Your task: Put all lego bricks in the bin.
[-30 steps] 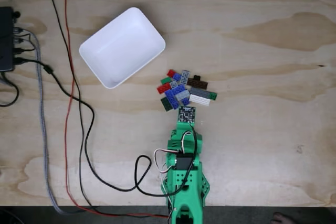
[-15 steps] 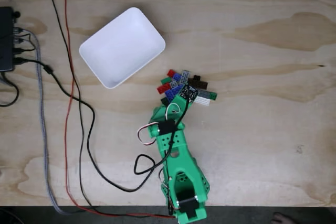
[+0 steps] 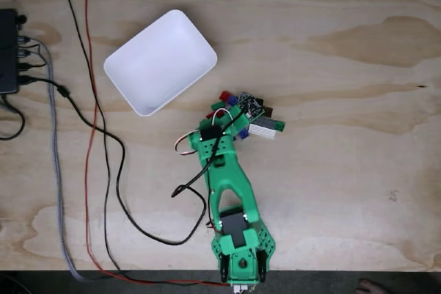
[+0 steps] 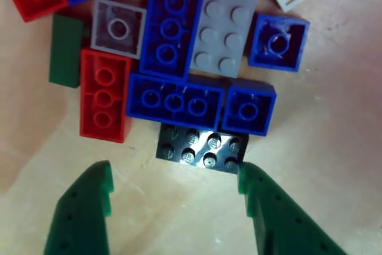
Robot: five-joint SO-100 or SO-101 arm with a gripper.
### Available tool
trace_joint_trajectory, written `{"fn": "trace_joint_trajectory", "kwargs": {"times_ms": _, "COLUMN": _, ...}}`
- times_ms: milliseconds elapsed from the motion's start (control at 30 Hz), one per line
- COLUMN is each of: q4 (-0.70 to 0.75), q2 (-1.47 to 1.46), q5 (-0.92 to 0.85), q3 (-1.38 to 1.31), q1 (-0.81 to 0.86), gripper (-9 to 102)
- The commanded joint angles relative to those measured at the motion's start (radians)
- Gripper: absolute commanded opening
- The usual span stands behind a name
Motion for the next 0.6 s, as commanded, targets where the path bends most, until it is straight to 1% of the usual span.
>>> {"fn": "trace_joint_trajectory", "kwargs": {"times_ms": 0, "q4": 0.012, "q2": -0.025, "q5": -0.011, "q3": -0.08, "q1": 0.037, "gripper": 24}}
{"fn": "trace_joint_trajectory", "kwargs": {"times_ms": 233, "q4": -0.002, "q2": -0.049, "q5": -0.026, "q3": -0.063, "q1": 0.057, "gripper": 22}}
{"fn": "trace_joint_trajectory", "kwargs": {"times_ms": 400, "q4": -0.014, "q2": -0.054, "q5": -0.02, "q3": -0.054, "q1": 0.049, "gripper": 13}}
{"fn": "trace_joint_trajectory", "kwargs": {"times_ms": 500, "q4": -0.021, "q2": -0.041, "q5": -0.008, "q3": -0.043, "q1": 0.037, "gripper": 3}}
{"fn": "trace_joint_trajectory", "kwargs": {"times_ms": 567, "q4": -0.009, "q2": -0.017, "q5": 0.002, "q3": -0.044, "q1": 0.025, "gripper": 0}}
